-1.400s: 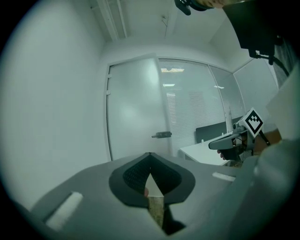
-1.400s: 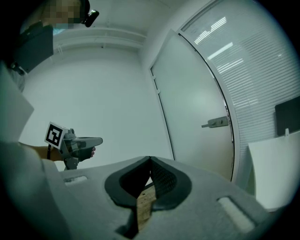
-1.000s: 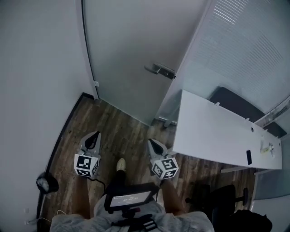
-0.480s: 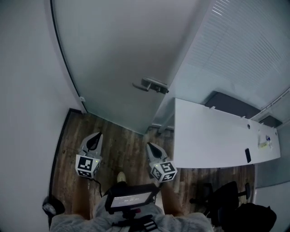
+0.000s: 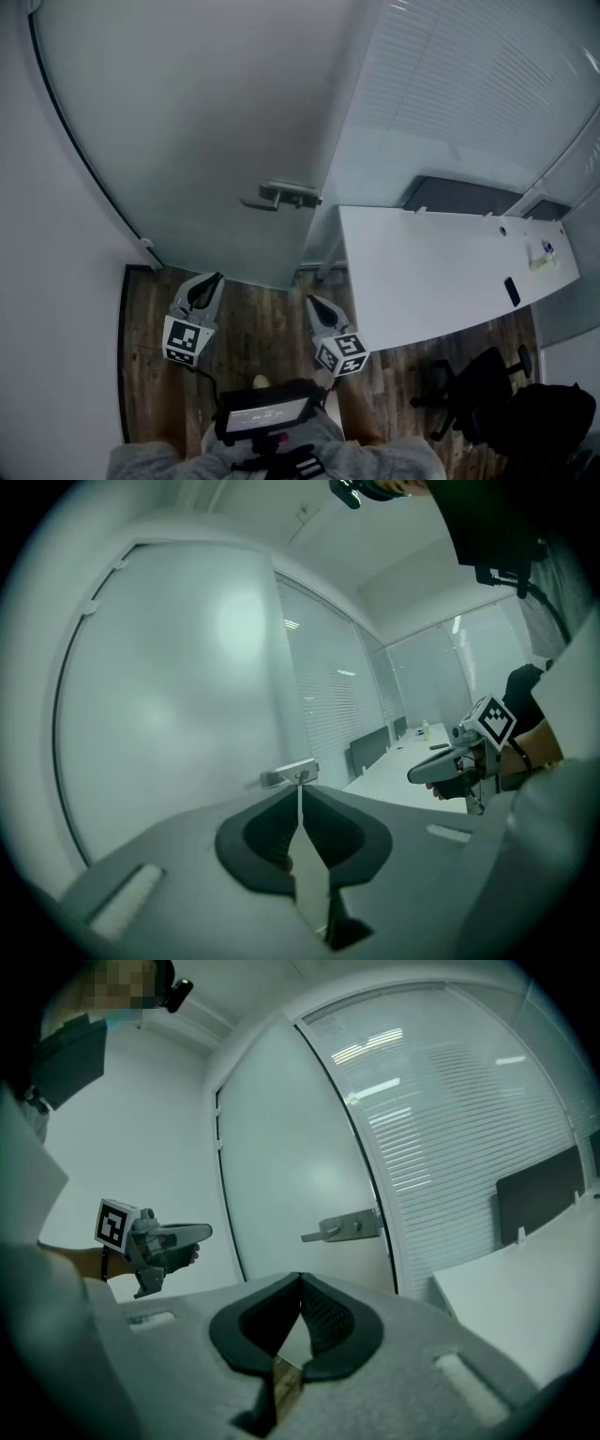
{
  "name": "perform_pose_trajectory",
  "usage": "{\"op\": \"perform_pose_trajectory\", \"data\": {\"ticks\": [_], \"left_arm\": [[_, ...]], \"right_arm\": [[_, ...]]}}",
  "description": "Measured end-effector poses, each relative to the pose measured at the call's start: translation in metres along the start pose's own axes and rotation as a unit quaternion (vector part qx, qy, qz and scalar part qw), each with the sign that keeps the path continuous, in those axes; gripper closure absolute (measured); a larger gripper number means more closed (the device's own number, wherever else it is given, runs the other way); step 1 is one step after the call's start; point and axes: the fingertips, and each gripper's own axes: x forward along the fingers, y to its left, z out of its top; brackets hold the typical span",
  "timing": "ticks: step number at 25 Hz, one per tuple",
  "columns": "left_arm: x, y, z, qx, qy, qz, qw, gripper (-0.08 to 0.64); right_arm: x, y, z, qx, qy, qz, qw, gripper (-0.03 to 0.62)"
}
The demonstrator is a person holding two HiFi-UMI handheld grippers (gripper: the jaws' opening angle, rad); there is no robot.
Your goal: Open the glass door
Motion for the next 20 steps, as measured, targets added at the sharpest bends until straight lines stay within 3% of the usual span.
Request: {"op": "perform_pose_trajectory", "data": {"ticks": [5,10,16,20], "left_arm": [[0.043,0.001,0.007,0.044,0.003,-0.049,0.9979,0.515],[0.084,0.006,0.007,0.106,0.012,-0.105,0.9888,0.479],[0.133,0.007,-0.001,0.191,0.059,-0.19,0.9611,0.427],[0.168,0.02,-0.004,0.247,0.085,-0.208,0.9428,0.415]], "right_arm": [[0.003,-0.02,0.006,0.001,-0.001,-0.024,1.0,0.591],[0.01,-0.05,0.014,0.007,-0.01,-0.046,0.999,0.591],[0.027,-0.083,0.022,0.011,-0.008,-0.06,0.998,0.591],[0.04,-0.101,0.028,0.017,-0.006,-0.067,0.998,0.591]]}}
